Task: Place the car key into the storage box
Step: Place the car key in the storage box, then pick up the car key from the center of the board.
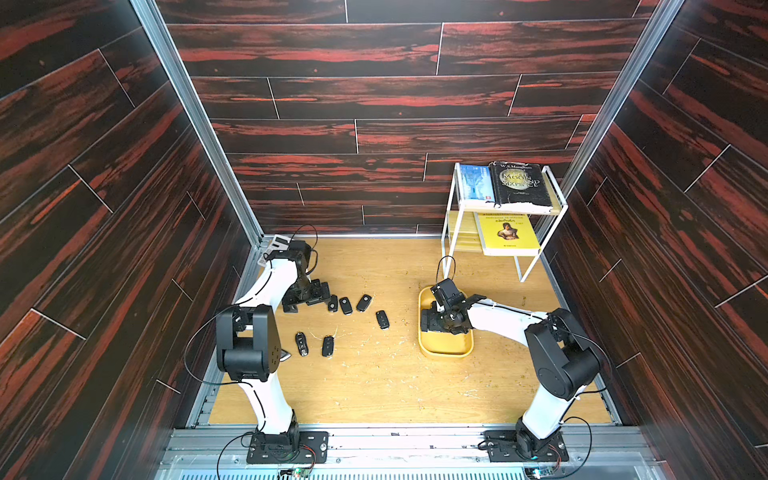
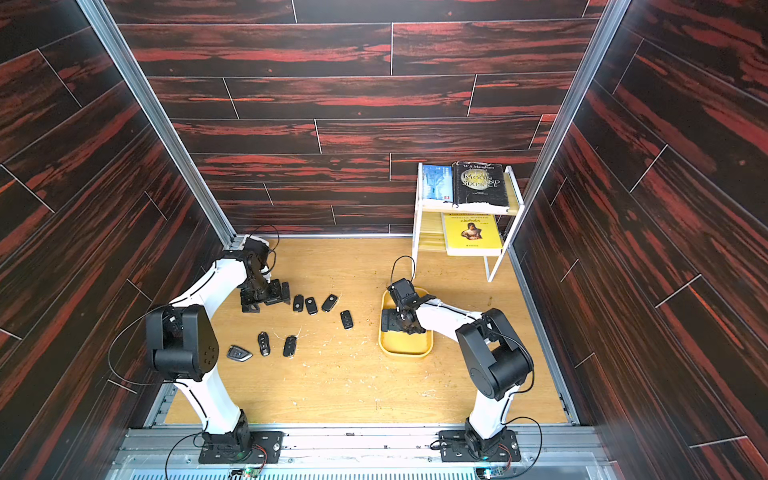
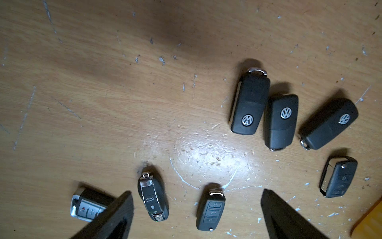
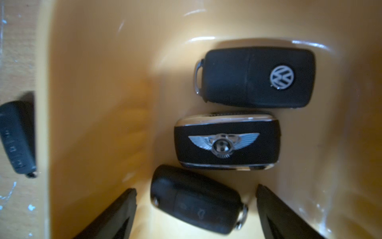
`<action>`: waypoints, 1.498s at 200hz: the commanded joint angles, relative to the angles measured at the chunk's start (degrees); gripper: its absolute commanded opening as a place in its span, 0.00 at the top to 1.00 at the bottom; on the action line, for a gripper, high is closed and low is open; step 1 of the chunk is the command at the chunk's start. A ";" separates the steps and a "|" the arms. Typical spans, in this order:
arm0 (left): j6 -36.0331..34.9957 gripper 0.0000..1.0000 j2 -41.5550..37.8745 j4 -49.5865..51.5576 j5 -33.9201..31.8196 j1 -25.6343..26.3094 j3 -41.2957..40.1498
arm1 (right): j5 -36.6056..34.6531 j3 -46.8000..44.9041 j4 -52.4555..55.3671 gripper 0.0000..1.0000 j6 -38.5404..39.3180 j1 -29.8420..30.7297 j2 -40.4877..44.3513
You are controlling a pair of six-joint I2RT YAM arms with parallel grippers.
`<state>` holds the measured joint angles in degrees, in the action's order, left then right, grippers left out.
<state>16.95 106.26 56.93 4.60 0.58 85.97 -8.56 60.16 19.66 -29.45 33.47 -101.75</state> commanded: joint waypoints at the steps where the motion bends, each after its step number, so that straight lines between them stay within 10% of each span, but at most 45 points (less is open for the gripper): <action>1: -0.40 0.00 -2.07 -0.64 1.22 -0.32 -1.10 | -0.80 1.16 1.50 0.01 -0.42 0.36 -0.11; 141: 0.10 0.08 2.01 -1.69 -3.02 1.73 -1.66 | -1.45 2.81 10.17 0.01 1.39 0.54 19.57; 299: 16.67 0.20 -16.89 -3.41 -9.82 1.79 -22.22 | 11.63 -9.25 2.54 0.01 7.95 0.63 36.15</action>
<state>30.33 89.27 54.43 -4.14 2.31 65.71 -0.32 52.60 24.80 -23.27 33.76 -67.22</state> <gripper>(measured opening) 0.835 0.985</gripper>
